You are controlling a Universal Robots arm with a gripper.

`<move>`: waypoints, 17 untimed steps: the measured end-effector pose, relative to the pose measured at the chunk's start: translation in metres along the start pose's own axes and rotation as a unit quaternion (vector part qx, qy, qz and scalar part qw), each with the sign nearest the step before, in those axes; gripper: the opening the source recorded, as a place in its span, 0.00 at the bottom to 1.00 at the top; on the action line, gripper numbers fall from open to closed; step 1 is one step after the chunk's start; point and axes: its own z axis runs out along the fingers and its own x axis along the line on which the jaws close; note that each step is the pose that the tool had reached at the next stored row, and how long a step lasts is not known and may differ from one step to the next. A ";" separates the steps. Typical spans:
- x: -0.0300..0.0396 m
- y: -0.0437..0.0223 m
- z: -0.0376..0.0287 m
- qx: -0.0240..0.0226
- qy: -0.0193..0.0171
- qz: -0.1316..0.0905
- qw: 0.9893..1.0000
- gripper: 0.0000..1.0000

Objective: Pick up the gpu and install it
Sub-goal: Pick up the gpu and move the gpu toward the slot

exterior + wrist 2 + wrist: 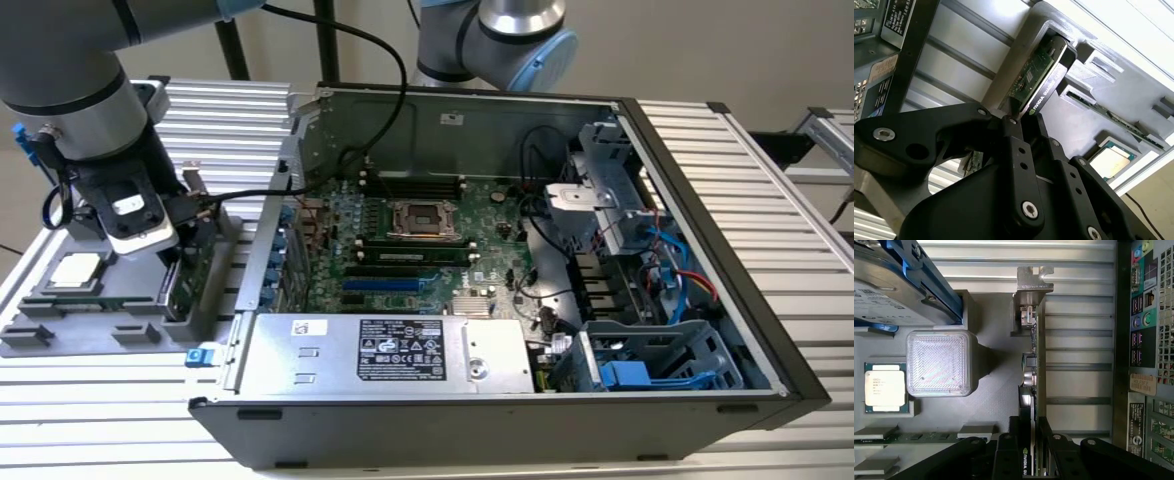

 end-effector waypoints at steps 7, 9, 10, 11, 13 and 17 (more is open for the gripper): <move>0.0000 0.0000 0.0000 0.000 0.000 -0.001 1.000 0.00; 0.0000 0.0000 0.0000 0.000 0.000 -0.001 1.000 0.00; 0.0000 0.0000 0.0000 0.000 0.000 -0.001 1.000 0.00; 0.0000 0.0000 0.0000 0.000 0.000 -0.001 1.000 0.00; -0.0001 0.0001 -0.0004 0.000 0.000 -0.001 1.000 0.00; 0.0000 0.0002 -0.0020 0.000 0.000 -0.001 1.000 0.00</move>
